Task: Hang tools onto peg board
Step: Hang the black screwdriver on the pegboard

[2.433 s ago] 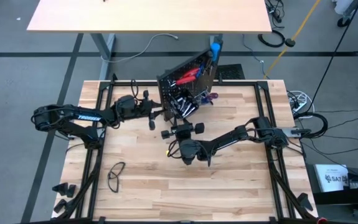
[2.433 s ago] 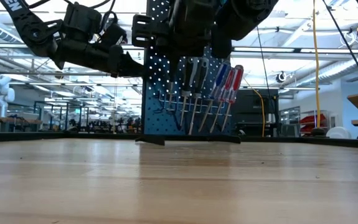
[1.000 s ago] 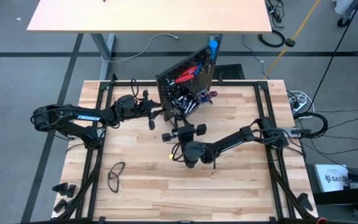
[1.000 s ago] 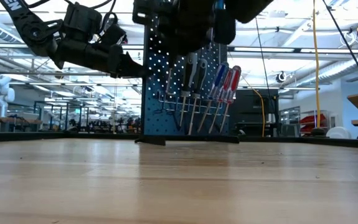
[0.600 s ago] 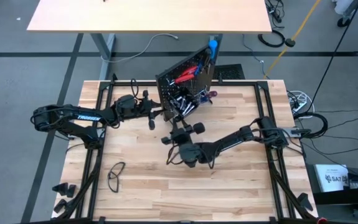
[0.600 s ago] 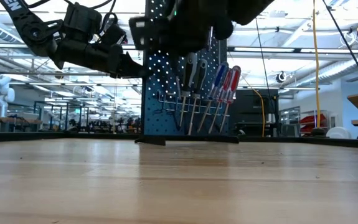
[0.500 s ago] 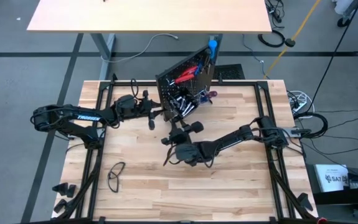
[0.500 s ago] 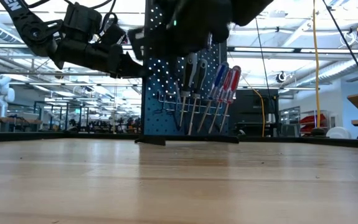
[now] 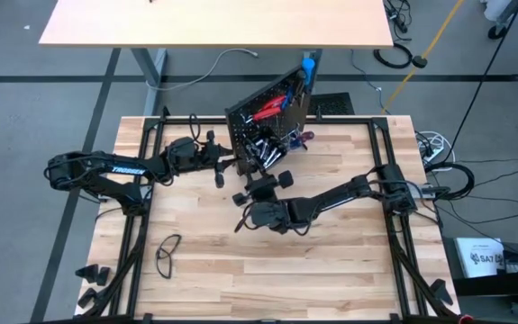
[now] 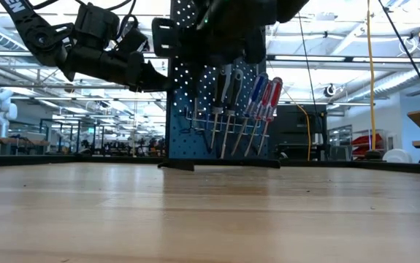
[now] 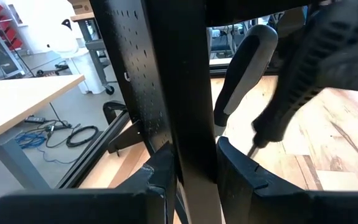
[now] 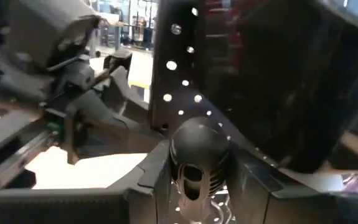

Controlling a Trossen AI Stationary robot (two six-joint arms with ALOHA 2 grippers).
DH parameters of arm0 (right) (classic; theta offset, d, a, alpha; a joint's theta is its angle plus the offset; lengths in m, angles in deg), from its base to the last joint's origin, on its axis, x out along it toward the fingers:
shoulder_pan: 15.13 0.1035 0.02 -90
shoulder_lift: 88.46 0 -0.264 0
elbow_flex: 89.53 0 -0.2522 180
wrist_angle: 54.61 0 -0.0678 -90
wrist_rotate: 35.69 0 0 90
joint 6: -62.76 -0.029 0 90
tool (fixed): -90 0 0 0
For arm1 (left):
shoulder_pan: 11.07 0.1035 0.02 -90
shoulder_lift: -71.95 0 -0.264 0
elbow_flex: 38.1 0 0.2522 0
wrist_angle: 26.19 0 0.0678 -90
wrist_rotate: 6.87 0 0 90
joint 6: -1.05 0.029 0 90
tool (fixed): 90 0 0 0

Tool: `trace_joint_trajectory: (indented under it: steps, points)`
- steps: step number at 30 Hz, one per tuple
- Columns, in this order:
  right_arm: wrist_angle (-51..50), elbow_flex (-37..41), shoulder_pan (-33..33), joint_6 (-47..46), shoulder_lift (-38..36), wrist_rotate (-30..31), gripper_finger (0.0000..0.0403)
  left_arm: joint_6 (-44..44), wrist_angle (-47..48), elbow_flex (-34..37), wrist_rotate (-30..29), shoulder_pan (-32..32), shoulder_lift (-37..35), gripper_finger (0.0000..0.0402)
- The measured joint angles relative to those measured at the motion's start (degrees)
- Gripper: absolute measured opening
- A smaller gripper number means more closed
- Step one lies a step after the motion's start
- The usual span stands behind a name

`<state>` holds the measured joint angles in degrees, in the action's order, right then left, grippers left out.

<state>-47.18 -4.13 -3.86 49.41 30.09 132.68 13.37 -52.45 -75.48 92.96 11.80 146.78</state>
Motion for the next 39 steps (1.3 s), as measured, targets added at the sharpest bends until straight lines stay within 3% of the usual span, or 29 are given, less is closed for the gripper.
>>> trace_joint_trajectory:
  steps: [8, 16, 18, 24, 28, 32, 39]
  points:
    - [-8.4, 0.0, -1.6, -9.8, -0.1, -5.4, 0.011, 0.0, 0.3, 0.0, 0.0, 0.0, 0.0, 0.0084]
    - [-9.7, 0.0, -1.8, -10.5, -0.1, -6.0, 0.0111, -0.1, 0.3, 0.0, 0.0, 0.0, 0.0, 0.0084]
    - [-9.6, 0.0, -1.8, -9.1, -0.1, -6.8, 0.0135, 0.0, 0.3, 0.0, 0.0, 0.0, 0.0, 0.0084]
    - [-9.8, 0.0, -1.8, -8.0, 0.1, -7.7, 0.0261, -0.1, 0.3, 0.0, 0.0, 0.0, 0.0, 0.0084]
    - [-10.1, 0.0, -1.8, -7.3, 0.1, -8.6, 0.0318, -0.1, 0.3, 0.0, 0.0, 0.0, 0.0, 0.0084]
    - [-10.4, 0.0, -1.5, -7.2, 0.1, -12.7, 0.0344, -0.1, 0.3, 0.0, 0.0, 0.0, 0.0, 0.0084]
    - [-11.0, 0.0, 1.4, -6.9, -0.4, -9.9, 0.0349, -0.9, 0.3, 0.0, 0.0, 0.0, 0.0, 0.0084]
